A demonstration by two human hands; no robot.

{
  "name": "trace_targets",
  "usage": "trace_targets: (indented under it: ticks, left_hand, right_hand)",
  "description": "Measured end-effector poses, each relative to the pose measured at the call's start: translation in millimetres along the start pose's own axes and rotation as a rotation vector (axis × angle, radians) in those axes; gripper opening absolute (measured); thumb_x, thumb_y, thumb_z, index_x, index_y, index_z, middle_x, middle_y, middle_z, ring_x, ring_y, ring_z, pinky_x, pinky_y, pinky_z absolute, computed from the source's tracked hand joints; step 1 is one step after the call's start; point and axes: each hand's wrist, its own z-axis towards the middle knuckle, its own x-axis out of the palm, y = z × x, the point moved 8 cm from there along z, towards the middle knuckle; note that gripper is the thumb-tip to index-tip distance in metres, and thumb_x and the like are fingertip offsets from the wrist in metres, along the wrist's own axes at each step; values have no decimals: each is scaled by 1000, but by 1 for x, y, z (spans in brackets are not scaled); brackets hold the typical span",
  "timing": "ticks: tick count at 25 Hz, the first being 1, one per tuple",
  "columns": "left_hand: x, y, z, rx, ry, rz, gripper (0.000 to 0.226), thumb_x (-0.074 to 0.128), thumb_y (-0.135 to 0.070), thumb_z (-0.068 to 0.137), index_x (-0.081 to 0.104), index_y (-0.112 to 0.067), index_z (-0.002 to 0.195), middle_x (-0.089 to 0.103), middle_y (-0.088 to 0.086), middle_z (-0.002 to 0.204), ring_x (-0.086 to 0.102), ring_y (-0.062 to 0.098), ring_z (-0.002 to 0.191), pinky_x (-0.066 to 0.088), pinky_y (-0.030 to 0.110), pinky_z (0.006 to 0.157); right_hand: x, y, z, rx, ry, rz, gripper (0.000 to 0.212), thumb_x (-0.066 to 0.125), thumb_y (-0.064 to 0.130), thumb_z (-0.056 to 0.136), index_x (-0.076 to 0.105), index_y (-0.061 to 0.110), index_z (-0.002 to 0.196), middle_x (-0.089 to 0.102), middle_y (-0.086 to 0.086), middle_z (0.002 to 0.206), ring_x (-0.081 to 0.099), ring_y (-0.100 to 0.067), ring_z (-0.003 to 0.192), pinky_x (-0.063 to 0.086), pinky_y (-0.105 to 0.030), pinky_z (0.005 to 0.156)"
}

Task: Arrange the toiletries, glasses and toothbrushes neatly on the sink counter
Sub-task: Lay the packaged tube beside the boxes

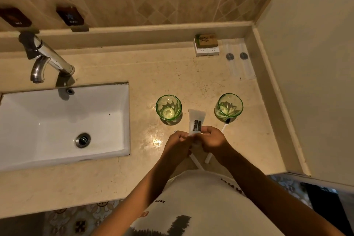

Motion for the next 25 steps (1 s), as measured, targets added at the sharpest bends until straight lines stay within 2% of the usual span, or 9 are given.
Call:
trace_targets:
  ticks: [5, 8, 11, 14, 16, 18, 20, 22, 25]
  left_hand:
    - [-1, -35, -14, 175, 121, -210, 16, 69, -21, 91, 60, -7, 90, 65, 16, 88, 66, 20, 75, 57, 27, 65]
    - [-17, -65, -25, 274, 58, -207, 19, 69, -20, 83, 67, -12, 99, 72, 6, 93, 71, 14, 78, 60, 26, 69]
    - [-48, -93, -32, 400, -107, -31, 16, 65, -12, 92, 73, -19, 104, 74, 2, 99, 72, 19, 85, 62, 38, 70]
    - [-82, -116, -31, 468, -241, 93, 28, 60, -10, 91, 78, -27, 102, 74, -7, 104, 69, 16, 92, 62, 38, 80]
    - [-92, -128, -28, 465, -224, 135, 33, 59, -4, 92, 78, -28, 104, 74, -9, 106, 69, 11, 92, 62, 36, 84]
    - [-94, -138, -26, 468, -190, 125, 35, 61, -2, 92, 76, -27, 111, 72, -5, 107, 69, 8, 89, 63, 32, 82]
    - [-97, -145, -20, 457, -203, 55, 31, 65, -5, 92, 73, -24, 116, 73, 3, 99, 73, 12, 84, 64, 32, 80]
    - [-105, -148, -11, 429, -237, -53, 26, 71, -11, 92, 71, -20, 116, 75, 9, 88, 76, 20, 81, 64, 38, 81]
    - [-107, -146, 5, 378, -188, -195, 34, 76, -19, 89, 68, -20, 122, 78, 8, 99, 76, 21, 93, 63, 39, 86]
  right_hand:
    - [-4, 32, -25, -189, 130, 255, 15, 55, 8, 100, 62, 18, 91, 53, 1, 65, 42, -17, 55, 34, -31, 52]
    - [-12, 51, -25, -186, 58, 343, 16, 52, 12, 101, 58, 10, 87, 51, -5, 60, 40, -16, 50, 32, -32, 51]
    - [-32, 77, -21, -258, -158, 285, 18, 58, 20, 100, 58, 8, 112, 66, -8, 85, 51, -16, 60, 45, -24, 50]
    - [-53, 109, -24, -379, -383, -16, 48, 68, 26, 93, 48, 34, 136, 55, -1, 128, 58, -13, 105, 55, -27, 81]
    - [-33, 136, -26, -572, -298, -415, 57, 69, 25, 91, 46, 40, 140, 44, 6, 139, 42, -9, 123, 45, -23, 98]
    - [-1, 150, -27, -745, -169, -686, 49, 63, 27, 90, 53, 31, 138, 53, 2, 132, 45, -11, 118, 48, -30, 98]
    - [18, 152, -26, -922, -136, -752, 36, 63, 24, 90, 65, 15, 125, 68, -3, 112, 59, -16, 99, 56, -39, 84]
    - [23, 155, -20, -919, -119, -608, 26, 70, 20, 90, 68, 10, 113, 69, 2, 88, 63, -13, 76, 58, -32, 68]
    - [25, 161, -3, -753, -89, -513, 22, 74, 27, 89, 68, 10, 102, 60, 12, 72, 59, -8, 61, 52, -15, 56]
